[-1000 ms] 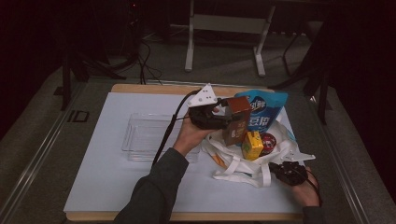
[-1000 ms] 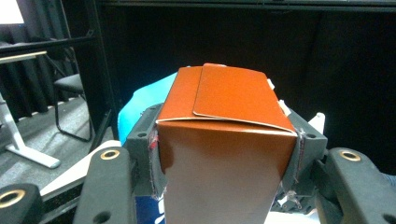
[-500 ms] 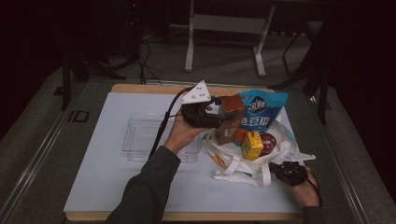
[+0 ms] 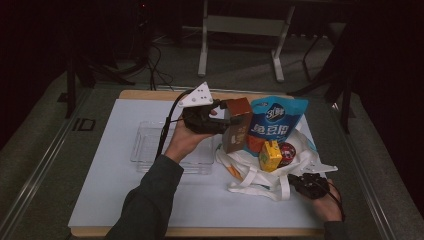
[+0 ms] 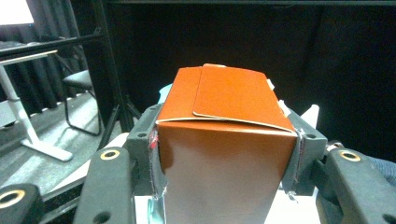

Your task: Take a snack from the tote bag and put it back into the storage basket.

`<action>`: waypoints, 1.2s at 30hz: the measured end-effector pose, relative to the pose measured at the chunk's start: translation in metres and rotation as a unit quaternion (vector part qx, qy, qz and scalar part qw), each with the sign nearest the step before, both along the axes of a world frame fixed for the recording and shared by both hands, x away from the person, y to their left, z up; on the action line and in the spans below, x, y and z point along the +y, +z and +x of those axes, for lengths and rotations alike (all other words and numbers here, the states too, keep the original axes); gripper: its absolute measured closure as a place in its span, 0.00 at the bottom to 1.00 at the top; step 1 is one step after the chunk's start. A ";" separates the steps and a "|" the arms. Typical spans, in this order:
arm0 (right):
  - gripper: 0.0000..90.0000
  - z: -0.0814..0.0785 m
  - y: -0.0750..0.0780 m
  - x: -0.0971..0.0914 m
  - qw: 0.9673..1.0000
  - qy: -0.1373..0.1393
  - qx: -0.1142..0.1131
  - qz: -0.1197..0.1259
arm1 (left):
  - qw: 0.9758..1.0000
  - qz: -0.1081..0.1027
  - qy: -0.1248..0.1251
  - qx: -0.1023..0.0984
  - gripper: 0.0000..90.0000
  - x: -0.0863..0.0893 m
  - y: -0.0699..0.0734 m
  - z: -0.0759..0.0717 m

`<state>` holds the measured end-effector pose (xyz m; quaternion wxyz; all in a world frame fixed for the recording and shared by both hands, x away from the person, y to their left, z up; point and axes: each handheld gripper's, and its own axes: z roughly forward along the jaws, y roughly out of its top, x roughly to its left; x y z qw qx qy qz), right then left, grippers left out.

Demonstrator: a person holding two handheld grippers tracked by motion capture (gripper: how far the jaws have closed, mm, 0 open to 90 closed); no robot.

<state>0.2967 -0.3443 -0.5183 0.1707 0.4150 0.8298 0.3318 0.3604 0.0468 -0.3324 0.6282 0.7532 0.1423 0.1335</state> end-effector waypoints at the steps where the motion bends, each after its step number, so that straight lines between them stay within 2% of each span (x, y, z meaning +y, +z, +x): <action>1: 0.93 0.000 0.000 0.000 1.000 0.000 0.000 0.000 | 1.000 0.001 0.001 0.000 0.48 0.002 0.000 0.000; 17: 0.93 0.000 0.000 0.000 1.000 -0.001 0.000 0.000 | 1.000 0.011 0.016 -0.001 0.48 0.025 0.005 0.000; 36: 0.93 0.000 0.000 0.000 1.000 -0.002 -0.001 0.000 | 0.999 0.030 0.028 0.008 0.48 0.045 0.002 0.004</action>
